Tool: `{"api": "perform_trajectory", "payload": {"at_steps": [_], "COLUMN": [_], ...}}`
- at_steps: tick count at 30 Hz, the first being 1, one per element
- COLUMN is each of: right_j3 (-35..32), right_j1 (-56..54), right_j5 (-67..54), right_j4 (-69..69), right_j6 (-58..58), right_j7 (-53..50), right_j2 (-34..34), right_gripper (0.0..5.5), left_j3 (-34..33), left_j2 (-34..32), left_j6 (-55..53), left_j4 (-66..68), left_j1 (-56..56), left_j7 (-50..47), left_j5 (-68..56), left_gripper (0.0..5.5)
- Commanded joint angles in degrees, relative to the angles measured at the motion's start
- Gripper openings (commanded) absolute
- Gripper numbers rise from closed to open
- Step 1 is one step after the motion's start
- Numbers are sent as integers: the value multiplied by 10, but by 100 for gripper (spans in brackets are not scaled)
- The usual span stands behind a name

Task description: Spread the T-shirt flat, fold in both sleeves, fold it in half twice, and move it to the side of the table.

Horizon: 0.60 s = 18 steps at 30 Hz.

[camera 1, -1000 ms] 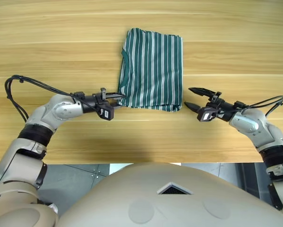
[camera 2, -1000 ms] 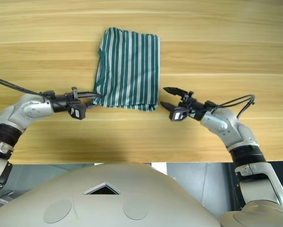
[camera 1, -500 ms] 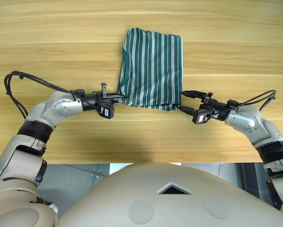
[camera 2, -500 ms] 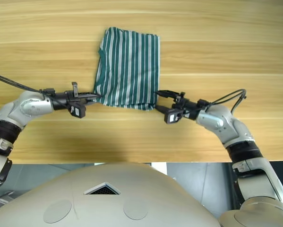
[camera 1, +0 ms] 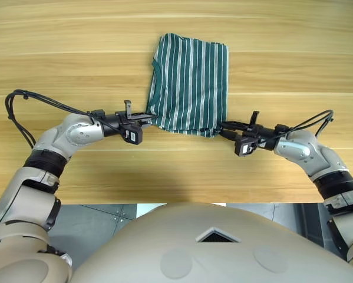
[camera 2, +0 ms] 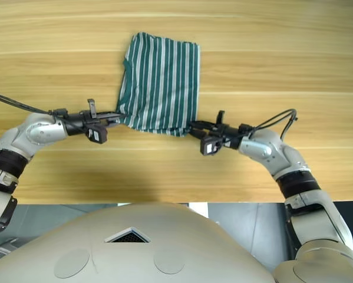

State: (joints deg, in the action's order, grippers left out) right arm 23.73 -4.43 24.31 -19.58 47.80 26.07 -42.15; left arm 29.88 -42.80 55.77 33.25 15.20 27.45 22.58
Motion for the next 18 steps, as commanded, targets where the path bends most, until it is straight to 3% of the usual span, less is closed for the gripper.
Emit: {"api": "perform_trajectory", "payload": {"at_steps": [1,9,18], "right_j3": [-5,-24,-96], "right_j1": [4,47,248], "right_j5": [1,-21,-93], "right_j4": [3,65,240], "right_j6": [-7,-21,-92], "right_j7": [7,6,13], "right_j2": [0,-8,-60], "right_gripper": [26,4,4], "left_j3": [29,26,0], "left_j2": [10,5,-30], "left_j6": [-49,-49,-113], "left_j4": [54,-2,-220], "left_j1": [-55,-122,-334], "left_j7": [12,26,1], "left_j5": [54,11,-59], "left_gripper": [26,26,26]}}
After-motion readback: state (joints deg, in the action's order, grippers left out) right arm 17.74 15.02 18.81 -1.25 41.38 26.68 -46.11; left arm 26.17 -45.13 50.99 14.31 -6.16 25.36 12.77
